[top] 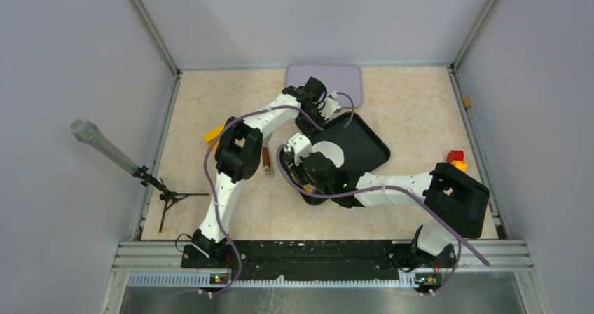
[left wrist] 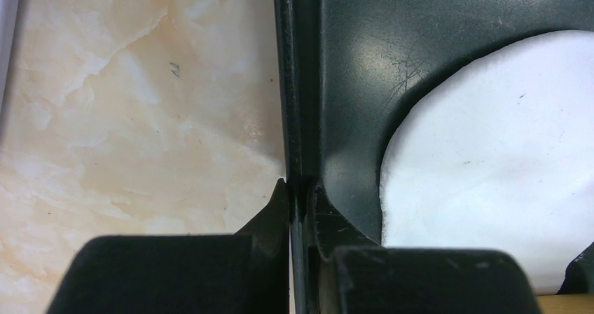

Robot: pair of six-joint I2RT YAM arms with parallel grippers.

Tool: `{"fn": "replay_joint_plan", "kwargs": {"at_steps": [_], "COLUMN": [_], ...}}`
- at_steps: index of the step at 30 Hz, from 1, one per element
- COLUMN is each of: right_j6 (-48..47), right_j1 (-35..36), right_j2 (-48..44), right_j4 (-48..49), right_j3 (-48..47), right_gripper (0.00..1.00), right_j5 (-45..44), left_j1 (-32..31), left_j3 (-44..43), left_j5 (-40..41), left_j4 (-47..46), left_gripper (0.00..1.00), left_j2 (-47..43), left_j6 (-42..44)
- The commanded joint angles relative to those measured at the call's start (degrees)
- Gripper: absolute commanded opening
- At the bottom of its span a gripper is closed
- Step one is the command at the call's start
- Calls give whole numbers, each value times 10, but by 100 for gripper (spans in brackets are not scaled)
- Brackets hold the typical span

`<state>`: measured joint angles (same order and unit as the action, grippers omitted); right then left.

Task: Roll out the dumpling wrappers from the dough
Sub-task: Flatten out the dough on the work surface.

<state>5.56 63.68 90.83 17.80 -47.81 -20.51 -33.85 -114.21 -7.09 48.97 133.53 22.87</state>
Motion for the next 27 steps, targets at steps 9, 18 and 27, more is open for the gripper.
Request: {"fn": "replay_joint_plan", "kwargs": {"at_steps": [9,18,27], "right_j6": [24,4,-21], "right_j1": [-71,-158,-291], "right_j2": [15,-95,-224], "right_j4": [-183,-174,-372], "right_j3": [54,54,-79], "right_gripper": [0,0,0], "right_j5": [-3,12,289], "left_j1": [-7,-13,-15], "left_j3": [-15,-25,30], "left_j5": [27,40,-4], "left_j4": [-4,-18,-23], "left_gripper": [0,0,0], "left_j2": [-28,-14,-46], "left_j6": [48,68,133]}}
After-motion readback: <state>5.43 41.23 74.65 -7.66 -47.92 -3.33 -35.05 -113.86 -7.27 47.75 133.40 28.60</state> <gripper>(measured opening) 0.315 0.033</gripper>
